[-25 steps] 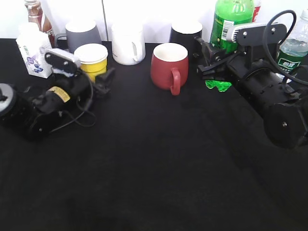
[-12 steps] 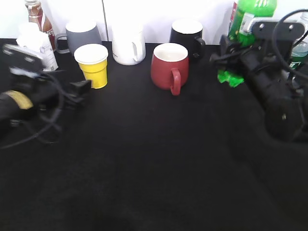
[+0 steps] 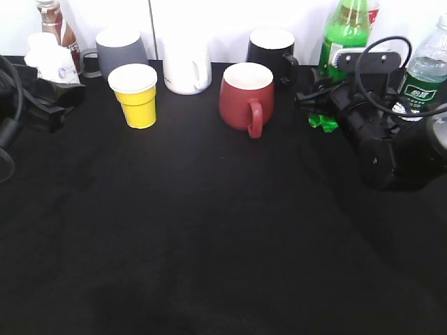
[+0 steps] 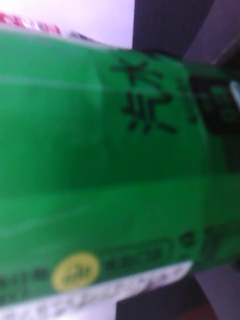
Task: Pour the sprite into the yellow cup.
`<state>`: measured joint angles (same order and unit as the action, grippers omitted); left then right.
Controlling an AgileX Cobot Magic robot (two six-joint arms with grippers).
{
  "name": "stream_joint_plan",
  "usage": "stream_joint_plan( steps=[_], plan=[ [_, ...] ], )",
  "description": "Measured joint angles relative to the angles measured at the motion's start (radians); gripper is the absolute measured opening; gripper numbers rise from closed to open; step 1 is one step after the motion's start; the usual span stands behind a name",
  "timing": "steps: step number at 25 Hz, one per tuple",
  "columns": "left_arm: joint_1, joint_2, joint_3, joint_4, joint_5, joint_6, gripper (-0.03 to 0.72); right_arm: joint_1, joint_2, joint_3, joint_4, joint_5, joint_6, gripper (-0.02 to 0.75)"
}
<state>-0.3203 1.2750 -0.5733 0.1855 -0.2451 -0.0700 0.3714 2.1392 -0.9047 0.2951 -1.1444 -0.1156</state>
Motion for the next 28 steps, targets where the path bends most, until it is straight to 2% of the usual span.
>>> stream_joint_plan(
  steps=[3,4,7,13,19,20,22,24,27,28],
  plan=[
    [0.000,0.000,0.000,-0.001,0.004,0.000,0.585,0.001,0.001,0.000,-0.004,0.002,0.000,0.559],
    [0.000,0.000,0.000,-0.002,0.004,0.000,0.585,0.001,0.001,-0.003,-0.004,-0.018,0.000,0.577],
    [0.000,0.000,0.000,-0.042,0.004,0.001,0.585,0.021,-0.007,0.021,0.016,-0.034,0.000,0.586],
    [0.000,0.000,0.000,-0.050,0.032,0.001,0.584,0.031,-0.040,0.132,0.023,-0.057,0.000,0.587],
    [0.000,-0.001,0.000,-0.051,0.056,0.001,0.584,0.032,-0.233,0.310,-0.002,-0.036,0.027,0.587],
    [0.000,-0.007,0.000,-0.059,0.080,0.001,0.584,0.032,-0.279,0.322,-0.013,0.042,0.029,0.587],
    [-0.001,-0.011,-0.002,-0.121,0.202,0.001,0.584,0.032,-0.417,0.329,-0.029,0.306,0.033,0.587],
    [-0.001,-0.025,-0.040,-0.186,0.442,0.001,0.584,0.032,-0.597,0.289,-0.029,0.721,0.035,0.587],
    [-0.001,-0.029,-0.157,-0.237,0.907,0.001,0.584,0.032,-0.752,0.148,-0.041,1.413,0.067,0.585],
    [-0.001,-0.029,-0.202,-0.253,1.047,0.001,0.584,0.032,-0.771,0.098,-0.092,1.624,0.116,0.577]
  ],
)
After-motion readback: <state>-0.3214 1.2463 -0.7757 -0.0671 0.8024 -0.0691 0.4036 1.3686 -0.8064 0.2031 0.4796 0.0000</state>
